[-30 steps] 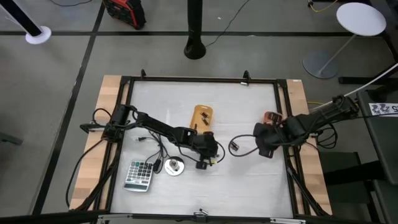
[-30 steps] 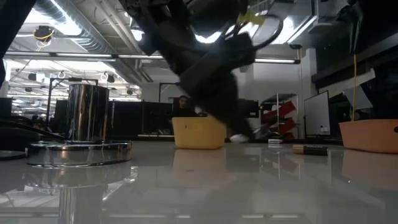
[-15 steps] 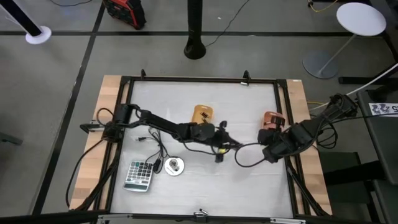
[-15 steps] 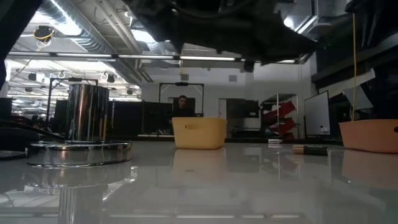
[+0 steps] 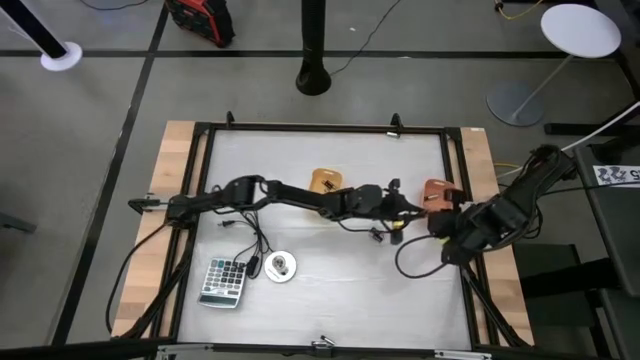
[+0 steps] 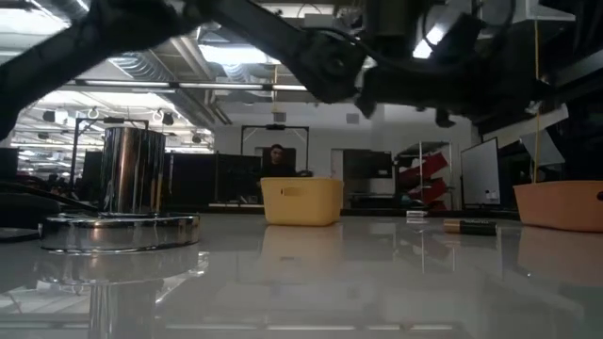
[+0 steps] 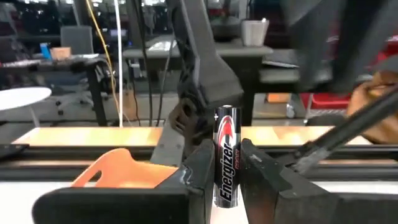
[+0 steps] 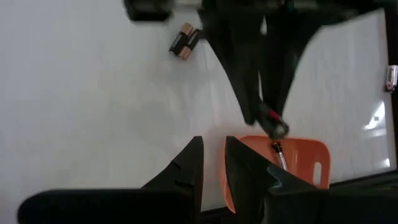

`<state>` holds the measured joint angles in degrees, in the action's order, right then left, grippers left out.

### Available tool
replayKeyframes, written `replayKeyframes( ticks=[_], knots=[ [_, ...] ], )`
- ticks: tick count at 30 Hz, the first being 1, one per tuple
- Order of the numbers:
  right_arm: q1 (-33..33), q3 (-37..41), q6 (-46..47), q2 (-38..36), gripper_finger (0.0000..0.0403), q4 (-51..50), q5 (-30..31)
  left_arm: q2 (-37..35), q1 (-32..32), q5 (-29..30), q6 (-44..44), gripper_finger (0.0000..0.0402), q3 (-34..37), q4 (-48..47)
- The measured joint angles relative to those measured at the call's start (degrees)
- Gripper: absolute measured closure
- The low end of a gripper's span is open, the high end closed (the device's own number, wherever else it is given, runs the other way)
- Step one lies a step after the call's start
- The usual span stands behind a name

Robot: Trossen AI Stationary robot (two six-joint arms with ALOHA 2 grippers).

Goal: Sort batteries
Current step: Put the silver battery into the orange bin

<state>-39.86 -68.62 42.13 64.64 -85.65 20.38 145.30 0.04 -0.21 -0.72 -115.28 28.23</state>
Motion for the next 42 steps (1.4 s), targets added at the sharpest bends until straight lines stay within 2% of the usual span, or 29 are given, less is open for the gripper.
replayKeyframes(
  ticks=[7,12,17,22,27,38,42],
  knots=[
    [-0.3,0.0,-1.7,-4.0,0.0338,0.0,0.3,9.7,-0.8,0.0,0.1,0.0350,-14.5,-2.1],
    [-0.3,0.0,-2.4,-5.6,0.0338,0.0,2.1,13.9,-1.0,0.0,1.4,0.0350,-19.2,-2.5],
    [-0.3,0.0,1.3,-5.5,0.0338,-0.5,1.9,14.6,-0.9,0.0,1.9,0.0350,-19.3,-2.6],
    [-0.3,2.4,13.5,-5.3,0.0338,-4.6,1.0,14.7,-0.9,0.0,1.3,0.0350,-19.3,-3.5],
    [-0.3,9.7,19.2,-5.9,0.0338,-4.0,-5.3,14.7,-0.9,0.0,0.7,0.0350,-19.4,-4.7],
    [-0.2,23.1,19.8,-5.9,0.0338,0.8,-8.0,14.7,-0.9,0.0,0.7,0.0350,-19.4,-7.0],
    [-0.3,22.7,18.5,-5.6,0.0338,3.9,-6.5,14.7,-0.9,0.0,0.7,0.0350,-19.4,-6.6]
  ],
)
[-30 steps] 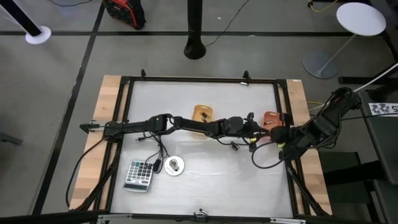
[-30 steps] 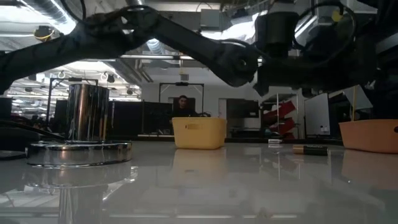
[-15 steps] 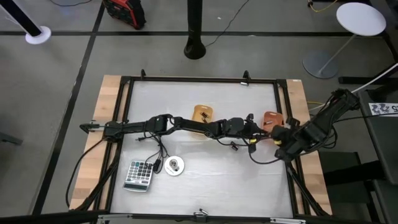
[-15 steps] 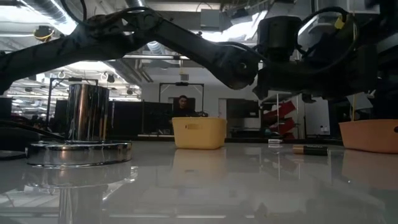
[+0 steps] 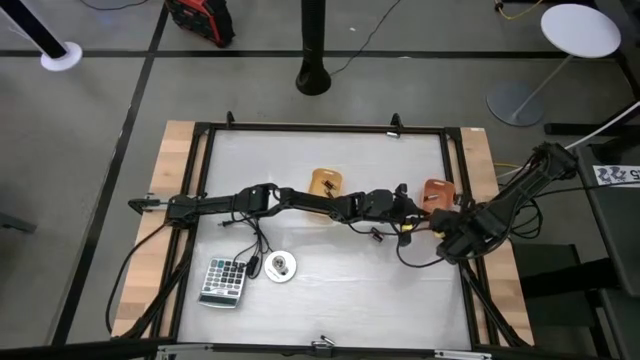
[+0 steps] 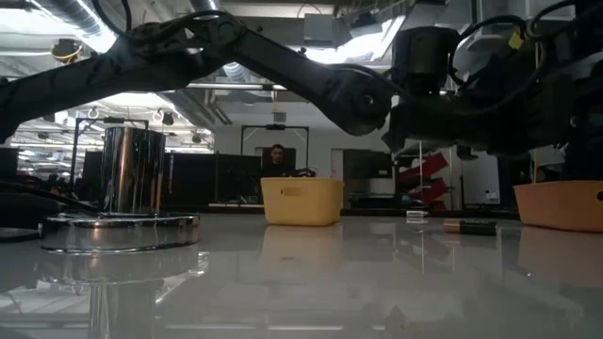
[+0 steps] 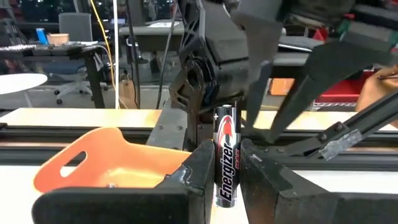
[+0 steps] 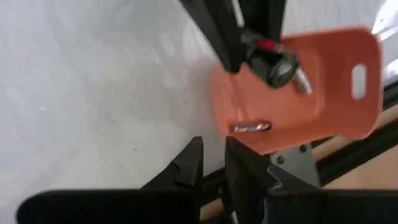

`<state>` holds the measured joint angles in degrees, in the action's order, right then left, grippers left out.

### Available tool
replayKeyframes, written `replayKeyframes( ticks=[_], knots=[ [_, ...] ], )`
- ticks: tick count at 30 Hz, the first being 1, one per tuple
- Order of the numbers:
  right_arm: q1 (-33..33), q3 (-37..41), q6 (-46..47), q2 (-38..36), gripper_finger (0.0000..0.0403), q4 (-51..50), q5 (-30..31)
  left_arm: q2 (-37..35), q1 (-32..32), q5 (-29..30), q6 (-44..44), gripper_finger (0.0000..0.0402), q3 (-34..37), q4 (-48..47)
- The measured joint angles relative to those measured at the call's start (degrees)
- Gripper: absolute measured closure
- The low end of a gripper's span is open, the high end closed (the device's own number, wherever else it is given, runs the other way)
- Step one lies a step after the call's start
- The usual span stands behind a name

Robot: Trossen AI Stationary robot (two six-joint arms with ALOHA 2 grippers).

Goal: Sort batteries
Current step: Put the silver battery into the orange bin

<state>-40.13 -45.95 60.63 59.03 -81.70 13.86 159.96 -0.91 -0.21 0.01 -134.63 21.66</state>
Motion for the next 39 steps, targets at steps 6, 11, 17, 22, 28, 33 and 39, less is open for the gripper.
replayKeyframes(
  ticks=[6,11,17,22,28,33,39],
  knots=[
    [0.0,1.3,-1.6,0.1,0.0338,1.3,1.5,0.0,0.0,0.0,0.0,0.0350,0.0,-0.1],
    [0.0,2.3,0.9,0.1,0.0338,5.2,1.6,0.0,0.0,0.0,0.0,0.0350,0.0,-0.2],
    [0.0,2.3,4.3,0.1,0.0338,7.2,4.1,0.0,0.0,0.0,0.0,0.0350,0.0,-0.4],
    [0.0,2.8,11.0,0.1,0.0338,7.7,3.8,0.0,0.0,0.0,-1.9,0.0350,0.0,-2.3],
    [0.0,4.1,20.5,1.1,0.0338,10.7,2.5,0.0,-0.3,0.0,-1.9,0.0350,0.0,-3.2],
    [0.0,4.1,22.5,1.4,0.0338,8.5,3.6,0.0,-1.1,0.0,-1.5,0.0350,0.0,-3.5],
    [0.0,4.7,19.7,2.4,0.0338,6.4,4.8,0.0,-2.3,-1.1,-1.3,0.0350,0.0,-3.2]
  ],
)
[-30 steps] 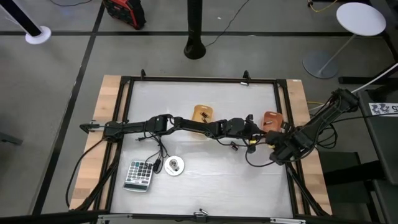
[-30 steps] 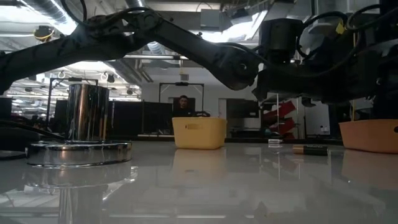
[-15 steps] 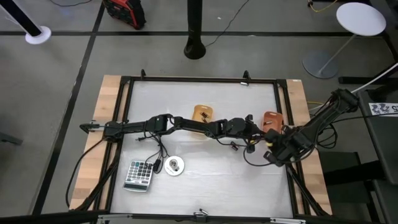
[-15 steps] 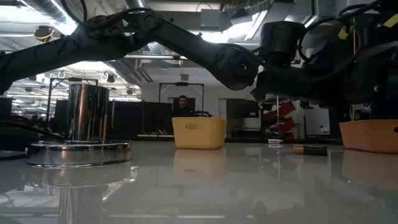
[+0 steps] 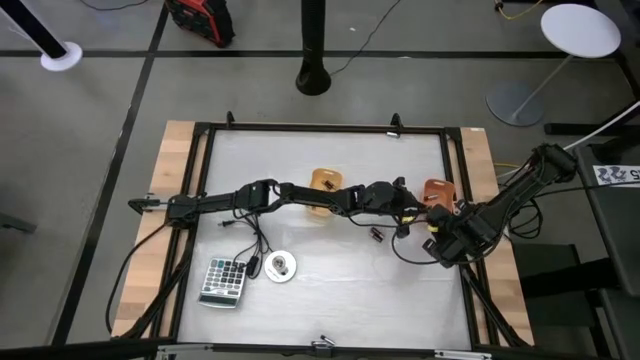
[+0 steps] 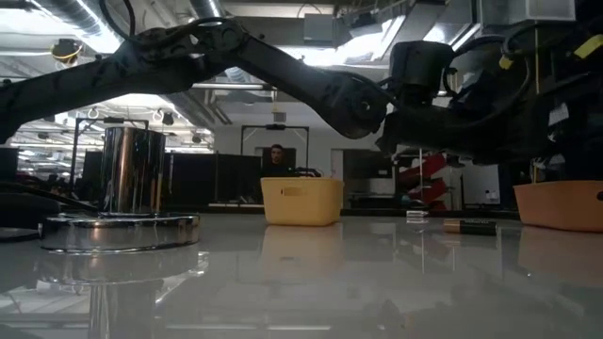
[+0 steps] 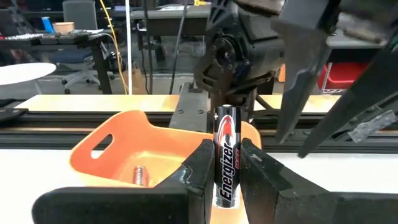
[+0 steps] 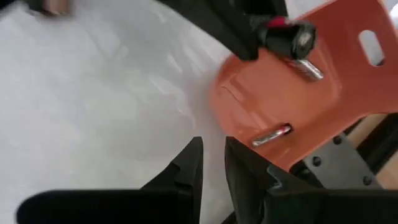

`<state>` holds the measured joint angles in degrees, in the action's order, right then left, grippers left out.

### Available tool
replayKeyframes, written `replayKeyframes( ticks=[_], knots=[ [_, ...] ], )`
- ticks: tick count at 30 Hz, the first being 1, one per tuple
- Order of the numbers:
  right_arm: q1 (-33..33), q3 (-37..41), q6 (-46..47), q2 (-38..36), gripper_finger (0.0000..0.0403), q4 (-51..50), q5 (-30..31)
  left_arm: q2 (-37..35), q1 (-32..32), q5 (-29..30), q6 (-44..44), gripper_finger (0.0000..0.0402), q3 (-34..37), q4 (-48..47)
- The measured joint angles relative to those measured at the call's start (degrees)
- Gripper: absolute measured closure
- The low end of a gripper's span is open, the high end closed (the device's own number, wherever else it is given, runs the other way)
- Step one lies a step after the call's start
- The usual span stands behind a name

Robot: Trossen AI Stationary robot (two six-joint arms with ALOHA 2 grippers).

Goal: Sort batteries
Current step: Put the silver battery into the orange bin

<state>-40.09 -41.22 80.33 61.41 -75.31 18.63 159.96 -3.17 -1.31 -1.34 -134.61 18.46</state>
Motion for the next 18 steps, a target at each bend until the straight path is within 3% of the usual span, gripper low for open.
replayKeyframes(
  ticks=[18],
  knots=[
    [13.1,0.3,-10.1,9.1,0.0338,0.5,2.0,0.0,-0.7,0.0,-0.6,0.0350,0.0,-1.4]
  ],
)
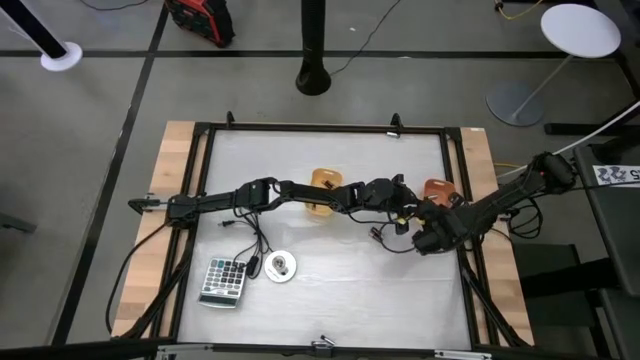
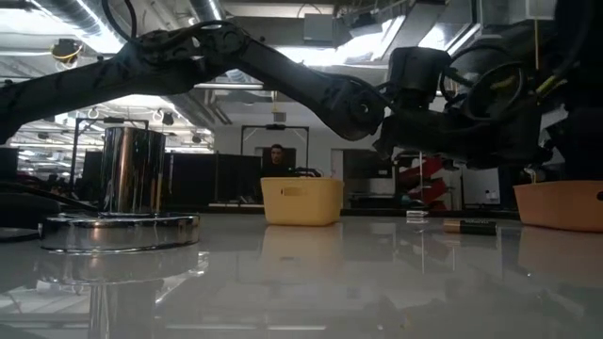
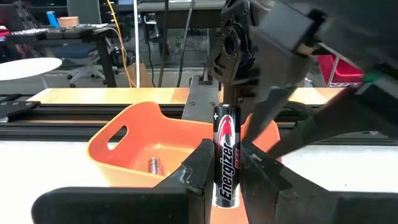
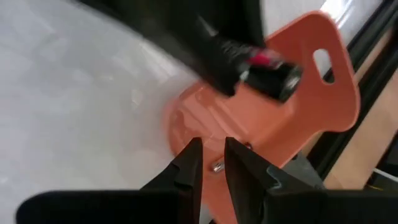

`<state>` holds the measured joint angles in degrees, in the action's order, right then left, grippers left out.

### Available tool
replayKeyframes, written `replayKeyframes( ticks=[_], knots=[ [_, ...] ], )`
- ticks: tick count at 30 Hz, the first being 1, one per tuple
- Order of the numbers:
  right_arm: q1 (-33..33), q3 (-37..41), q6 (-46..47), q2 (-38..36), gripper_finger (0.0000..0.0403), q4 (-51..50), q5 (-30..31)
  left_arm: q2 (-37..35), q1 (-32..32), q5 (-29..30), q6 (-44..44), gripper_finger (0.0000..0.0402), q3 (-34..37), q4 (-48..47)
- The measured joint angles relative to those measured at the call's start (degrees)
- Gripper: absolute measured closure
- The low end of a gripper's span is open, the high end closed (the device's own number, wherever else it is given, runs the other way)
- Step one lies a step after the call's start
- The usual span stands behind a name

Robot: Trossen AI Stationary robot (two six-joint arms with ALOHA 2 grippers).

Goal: Sort batteries
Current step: Put the silver battery into the orange bin

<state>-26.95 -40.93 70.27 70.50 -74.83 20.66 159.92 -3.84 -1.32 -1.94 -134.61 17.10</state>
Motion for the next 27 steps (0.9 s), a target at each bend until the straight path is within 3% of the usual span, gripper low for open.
replayKeyframes(
  ticks=[5,11,22,27],
  knots=[
    [3.2,0.0,-3.9,0.0,0.0338,0.2,0.2,0.0,0.0,0.0,-0.6,0.0350,0.0,0.0],
    [5.8,0.0,-11.3,0.0,0.0338,5.3,-3.9,0.0,-0.1,0.0,-1.2,0.0350,0.0,0.0],
    [5.6,0.0,-18.2,-0.1,0.0338,10.4,-8.2,0.0,-0.2,0.0,-1.1,0.0350,0.0,0.0],
    [5.6,-0.1,-21.1,-0.1,0.0338,10.5,-9.8,0.0,-0.1,-3.8,-1.1,0.0350,0.0,0.0]
  ],
)
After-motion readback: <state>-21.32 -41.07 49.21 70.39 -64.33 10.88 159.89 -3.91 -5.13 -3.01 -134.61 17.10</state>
